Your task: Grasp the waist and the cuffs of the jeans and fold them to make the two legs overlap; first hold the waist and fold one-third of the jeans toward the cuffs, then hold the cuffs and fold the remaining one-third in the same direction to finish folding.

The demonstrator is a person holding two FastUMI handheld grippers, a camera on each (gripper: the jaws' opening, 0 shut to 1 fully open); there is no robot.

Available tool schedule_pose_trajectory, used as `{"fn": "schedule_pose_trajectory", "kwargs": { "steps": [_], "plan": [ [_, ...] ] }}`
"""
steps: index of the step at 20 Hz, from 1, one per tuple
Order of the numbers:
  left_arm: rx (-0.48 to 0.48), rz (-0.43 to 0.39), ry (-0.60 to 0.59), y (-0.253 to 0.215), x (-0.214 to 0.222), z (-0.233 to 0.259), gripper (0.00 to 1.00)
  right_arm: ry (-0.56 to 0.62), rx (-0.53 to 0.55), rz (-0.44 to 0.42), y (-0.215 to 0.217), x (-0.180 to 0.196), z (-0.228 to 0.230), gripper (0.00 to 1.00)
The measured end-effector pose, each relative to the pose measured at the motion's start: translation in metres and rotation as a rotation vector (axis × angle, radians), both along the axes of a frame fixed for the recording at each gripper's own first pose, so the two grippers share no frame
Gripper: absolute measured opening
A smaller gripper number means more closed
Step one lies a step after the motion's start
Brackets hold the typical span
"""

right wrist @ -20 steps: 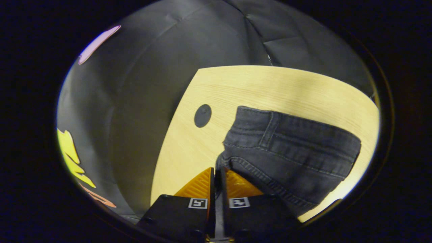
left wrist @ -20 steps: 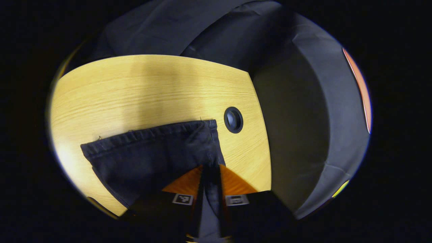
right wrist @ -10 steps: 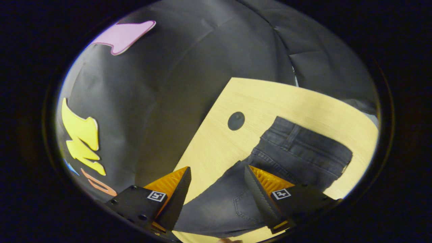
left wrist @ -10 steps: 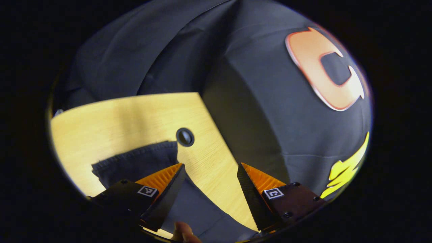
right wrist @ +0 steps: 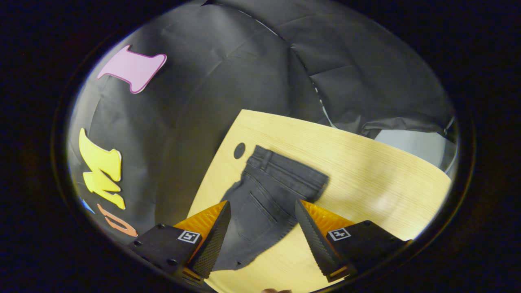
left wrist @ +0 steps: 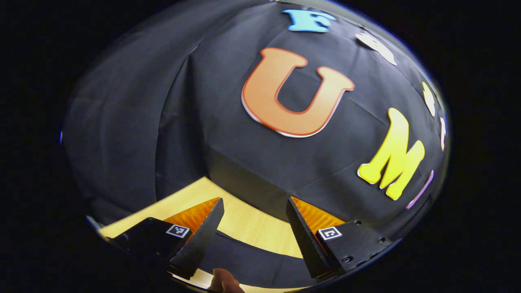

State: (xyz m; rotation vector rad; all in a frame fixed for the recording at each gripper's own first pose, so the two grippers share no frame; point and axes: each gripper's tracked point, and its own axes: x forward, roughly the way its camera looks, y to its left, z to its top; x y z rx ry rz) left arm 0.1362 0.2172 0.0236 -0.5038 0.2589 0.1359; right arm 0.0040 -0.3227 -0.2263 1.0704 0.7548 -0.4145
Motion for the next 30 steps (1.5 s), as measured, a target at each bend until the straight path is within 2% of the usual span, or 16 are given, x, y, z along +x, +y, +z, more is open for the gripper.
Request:
{"fn": "schedule_pose_trajectory", "kwargs": {
  "steps": [3,7,9,12,16,21,22,24,27,29,30],
  "plan": [
    [0.137,-0.016,-0.081,-0.016,-0.026,0.033,0.98,0.024,0.019,-0.018,0.004,-0.028,-0.017,0.97],
    [0.215,-0.047,-0.188,-0.039,-0.079,0.074,0.99,0.020,0.060,-0.033,0.020,-0.040,-0.033,0.98],
    [0.211,-0.045,-0.220,-0.057,-0.104,0.081,0.98,0.004,0.065,-0.033,0.026,-0.039,-0.036,0.97],
    [0.196,-0.086,-0.186,-0.084,-0.127,0.073,0.98,0.000,0.083,-0.040,0.031,-0.031,-0.042,0.98],
    [0.180,-0.116,-0.161,-0.095,-0.143,0.072,0.98,0.016,0.088,-0.059,0.031,-0.015,-0.052,0.97],
    [0.143,-0.133,-0.153,-0.101,-0.145,0.074,0.98,-0.001,0.129,-0.147,0.030,0.015,-0.056,1.00],
    [0.139,-0.138,-0.146,-0.103,-0.144,0.073,0.98,-0.008,0.129,-0.172,0.028,0.019,-0.057,0.92],
    [0.142,-0.147,-0.141,-0.106,-0.144,0.072,0.98,0.000,0.123,-0.216,0.023,0.020,-0.067,0.88],
    [0.154,-0.164,-0.146,-0.110,-0.141,0.075,0.98,0.004,0.142,-0.275,0.019,0.019,-0.080,0.37],
    [0.155,-0.173,-0.144,-0.113,-0.141,0.076,0.98,-0.005,0.120,-0.256,0.019,0.018,-0.084,0.13],
    [0.154,-0.176,-0.144,-0.114,-0.141,0.075,0.98,0.001,0.093,-0.241,0.020,0.015,-0.081,0.07]
  ]
}}
